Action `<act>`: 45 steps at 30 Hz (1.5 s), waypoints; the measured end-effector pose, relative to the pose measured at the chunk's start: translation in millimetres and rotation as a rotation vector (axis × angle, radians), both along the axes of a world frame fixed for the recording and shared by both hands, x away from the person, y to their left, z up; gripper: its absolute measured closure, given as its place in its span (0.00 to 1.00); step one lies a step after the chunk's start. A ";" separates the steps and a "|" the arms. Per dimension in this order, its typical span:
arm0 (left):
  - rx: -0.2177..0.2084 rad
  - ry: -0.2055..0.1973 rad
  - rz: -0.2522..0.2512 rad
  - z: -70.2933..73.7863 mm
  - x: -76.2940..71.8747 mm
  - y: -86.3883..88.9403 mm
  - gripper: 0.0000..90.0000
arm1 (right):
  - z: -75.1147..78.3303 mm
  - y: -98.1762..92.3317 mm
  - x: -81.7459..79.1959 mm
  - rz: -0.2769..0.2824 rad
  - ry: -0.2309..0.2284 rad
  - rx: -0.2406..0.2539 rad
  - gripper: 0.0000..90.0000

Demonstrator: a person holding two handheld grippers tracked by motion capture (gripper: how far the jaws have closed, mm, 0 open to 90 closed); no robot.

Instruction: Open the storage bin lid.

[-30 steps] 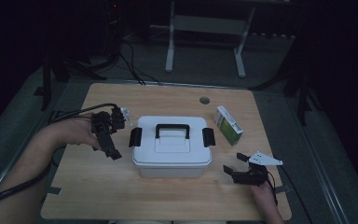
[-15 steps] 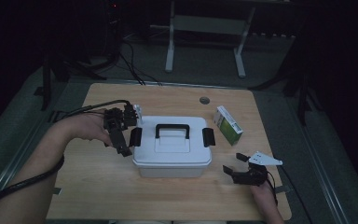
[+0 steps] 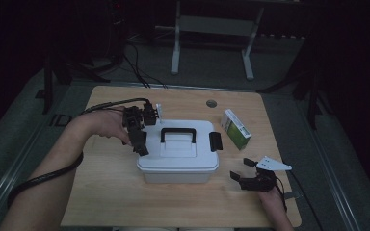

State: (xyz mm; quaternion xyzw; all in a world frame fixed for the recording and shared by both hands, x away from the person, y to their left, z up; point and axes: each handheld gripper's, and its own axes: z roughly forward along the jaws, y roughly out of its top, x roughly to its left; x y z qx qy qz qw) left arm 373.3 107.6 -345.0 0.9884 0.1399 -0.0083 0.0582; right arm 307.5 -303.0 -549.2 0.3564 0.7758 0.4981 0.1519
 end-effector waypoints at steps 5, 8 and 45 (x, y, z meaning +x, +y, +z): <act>-0.002 0.002 -0.019 -1.3 3.2 -11.3 0.03 | -0.3 0.6 0.0 0.003 0.001 -0.004 0.15; -0.005 -0.003 -0.031 -0.6 5.5 -16.4 0.03 | -0.3 0.5 -0.1 0.004 0.000 -0.002 0.15; 0.019 -0.018 -0.128 -7.8 41.3 -75.4 0.34 | 0.3 0.0 -0.9 0.018 -0.003 0.002 0.15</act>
